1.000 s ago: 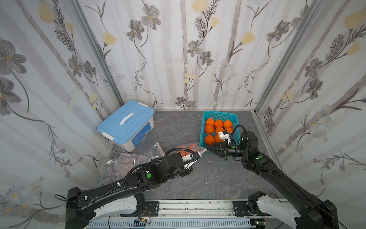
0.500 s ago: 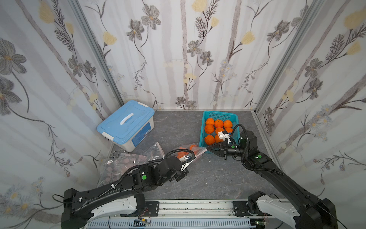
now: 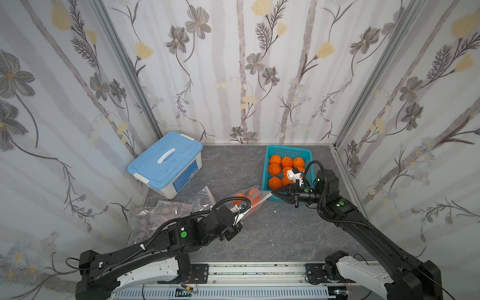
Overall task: Open the zip-top bag and take out the orange
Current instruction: Unzip the zipper on the zipper food storage bag.
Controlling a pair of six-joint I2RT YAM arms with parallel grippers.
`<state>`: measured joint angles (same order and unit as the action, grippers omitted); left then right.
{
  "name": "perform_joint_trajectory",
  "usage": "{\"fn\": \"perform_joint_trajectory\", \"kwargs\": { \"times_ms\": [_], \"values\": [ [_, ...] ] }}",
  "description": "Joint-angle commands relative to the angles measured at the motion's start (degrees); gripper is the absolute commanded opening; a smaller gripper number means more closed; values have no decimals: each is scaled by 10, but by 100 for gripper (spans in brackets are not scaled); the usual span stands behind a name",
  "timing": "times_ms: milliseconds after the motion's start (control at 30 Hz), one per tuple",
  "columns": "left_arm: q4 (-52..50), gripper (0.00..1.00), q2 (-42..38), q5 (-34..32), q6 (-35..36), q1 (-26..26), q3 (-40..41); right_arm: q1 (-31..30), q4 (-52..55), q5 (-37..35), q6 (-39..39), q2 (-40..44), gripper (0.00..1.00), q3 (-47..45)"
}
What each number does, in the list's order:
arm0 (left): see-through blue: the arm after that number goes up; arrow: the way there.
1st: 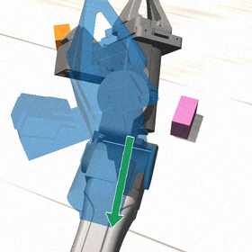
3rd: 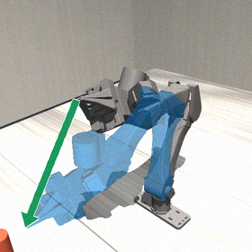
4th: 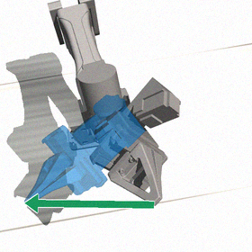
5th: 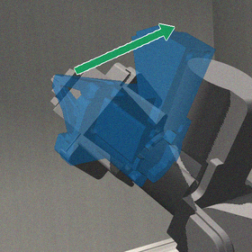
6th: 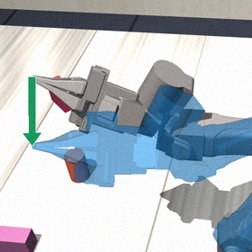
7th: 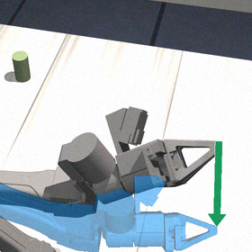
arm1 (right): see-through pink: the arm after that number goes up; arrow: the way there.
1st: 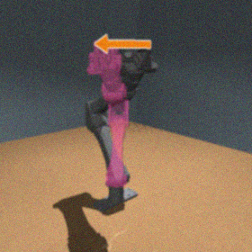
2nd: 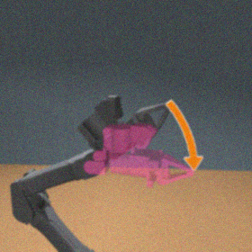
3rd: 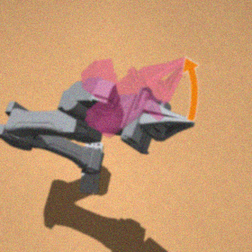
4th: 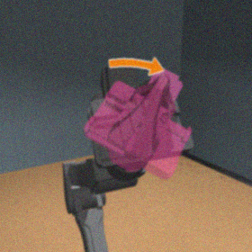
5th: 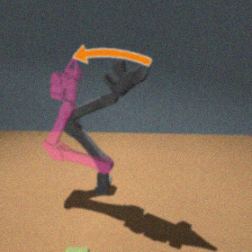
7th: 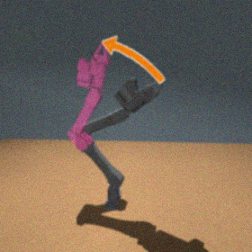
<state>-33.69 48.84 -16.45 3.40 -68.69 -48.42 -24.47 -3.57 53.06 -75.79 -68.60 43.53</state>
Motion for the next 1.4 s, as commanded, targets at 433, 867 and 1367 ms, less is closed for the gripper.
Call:
{"fn": "perform_joint_trajectory", "kwargs": {
  "times_ms": [433,867,1367],
  "values": [
    [-86,0,-23,2,-15,0,1,6,-34,-33,3,8,0,9],
    [-99,0,-35,8,-20,0,-11,21,-39,-36,3,11,0,7],
    [-150,1,-41,15,-38,0,-31,33,-42,-36,3,18,0,4]
  ]
}}
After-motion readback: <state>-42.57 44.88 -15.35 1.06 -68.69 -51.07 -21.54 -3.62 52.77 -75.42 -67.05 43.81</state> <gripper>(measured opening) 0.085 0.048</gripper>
